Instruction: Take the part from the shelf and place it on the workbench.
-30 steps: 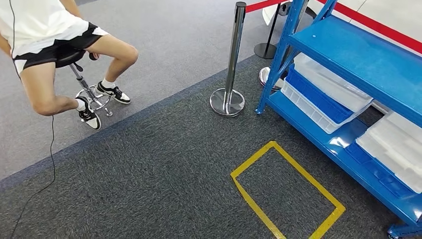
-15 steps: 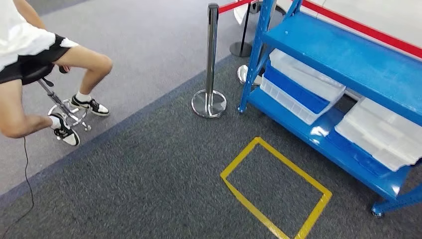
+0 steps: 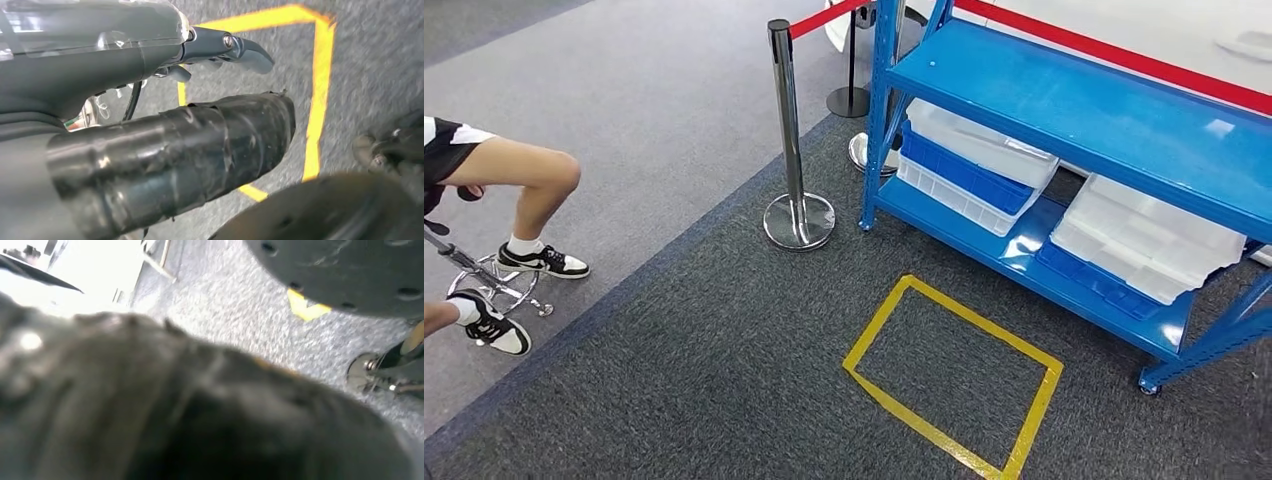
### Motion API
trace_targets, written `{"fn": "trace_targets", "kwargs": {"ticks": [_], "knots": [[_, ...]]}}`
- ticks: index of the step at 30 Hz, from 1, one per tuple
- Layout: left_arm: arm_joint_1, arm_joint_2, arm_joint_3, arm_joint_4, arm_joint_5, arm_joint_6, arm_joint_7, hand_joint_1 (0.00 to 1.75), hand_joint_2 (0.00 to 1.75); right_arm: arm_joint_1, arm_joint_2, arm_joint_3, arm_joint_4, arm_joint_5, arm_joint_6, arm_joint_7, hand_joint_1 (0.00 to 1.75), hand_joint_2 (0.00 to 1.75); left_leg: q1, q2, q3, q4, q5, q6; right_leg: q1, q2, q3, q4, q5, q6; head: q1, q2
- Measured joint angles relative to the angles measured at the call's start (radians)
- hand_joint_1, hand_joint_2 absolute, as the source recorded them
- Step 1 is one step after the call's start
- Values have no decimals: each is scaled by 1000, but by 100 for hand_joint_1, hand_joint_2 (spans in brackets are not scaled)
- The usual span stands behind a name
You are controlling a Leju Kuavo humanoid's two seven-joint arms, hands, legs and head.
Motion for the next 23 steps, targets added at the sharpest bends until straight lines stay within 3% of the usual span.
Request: {"fn": "trace_targets", "kwargs": {"ticks": [2,4,6,7,8,9,10,11,12,13,15,17,18,19,21,23], "knots": [[-3,0,-4,0,0,0,-1,0,0,1,0,0,0,0,0,0,0,0,-1,13,10,-7,6,16,-1,-1,-3,4,0,9,0,0],[-1,0,-6,0,0,0,-1,0,0,2,0,0,0,1,0,0,0,0,-1,28,29,-17,3,29,0,-36,-21,50,-15,15,1,0],[1,0,-7,0,0,0,-1,0,0,1,1,0,0,1,0,0,0,0,-5,44,41,-22,-5,40,1,-69,-86,162,-59,19,1,0],[0,1,-7,0,0,0,-1,0,0,0,1,0,0,1,0,0,0,0,-8,51,45,-22,-10,43,1,-73,-127,224,-82,20,1,0],[0,1,-7,0,0,0,-1,0,0,0,1,0,0,1,0,0,0,0,-11,58,51,-22,-16,44,2,-75,-159,266,-94,19,1,0],[-1,1,-8,0,0,0,-1,0,0,1,1,0,0,1,0,0,0,0,-13,65,59,-22,-24,44,2,-75,-175,277,-86,18,1,0],[-1,1,-8,0,0,0,-1,0,0,2,1,0,0,1,0,0,0,0,-16,72,69,-22,-31,44,4,-77,-173,252,-57,14,1,0],[0,1,-9,0,0,0,-1,0,0,4,1,0,0,1,0,0,0,0,-17,78,81,-22,-40,43,7,-83,-153,193,-11,8,1,0],[1,0,-9,0,-1,0,-1,0,0,5,0,0,0,1,0,0,0,0,-19,86,92,-23,-48,41,12,-98,-128,129,27,-2,1,0],[1,0,-10,0,-2,0,-1,0,0,6,-1,0,0,1,0,0,0,0,-21,93,101,-23,-56,38,21,-117,-110,74,43,-11,2,0],[-1,-2,-10,0,-2,0,-2,0,0,3,-2,0,0,1,0,-1,0,0,-23,111,112,-21,-68,29,34,-141,-95,26,45,-27,4,0],[-4,-2,-11,0,-3,0,-2,0,0,3,-2,0,0,0,0,-1,0,0,-24,120,124,-12,-72,18,32,-127,-83,15,46,-38,5,0],[-4,-2,-11,0,-3,0,-2,0,0,4,-2,0,0,0,0,-1,0,0,-23,108,127,5,-75,13,27,-118,-71,9,46,-43,5,0],[-5,-2,-11,-1,-3,0,-3,0,0,4,-2,0,0,0,0,-1,0,0,-21,92,117,33,-86,8,23,-109,-59,3,45,-47,4,0],[-5,-2,-11,-1,-4,0,-4,0,0,2,-2,0,0,0,0,-2,0,0,-16,57,59,138,-128,1,17,-91,-43,-2,42,-53,2,0],[-5,-2,-12,-1,-4,-1,-5,0,0,0,-2,0,0,0,0,-2,0,0,-13,49,-4,229,-172,-4,15,-75,-39,-3,38,-55,1,0]]}}
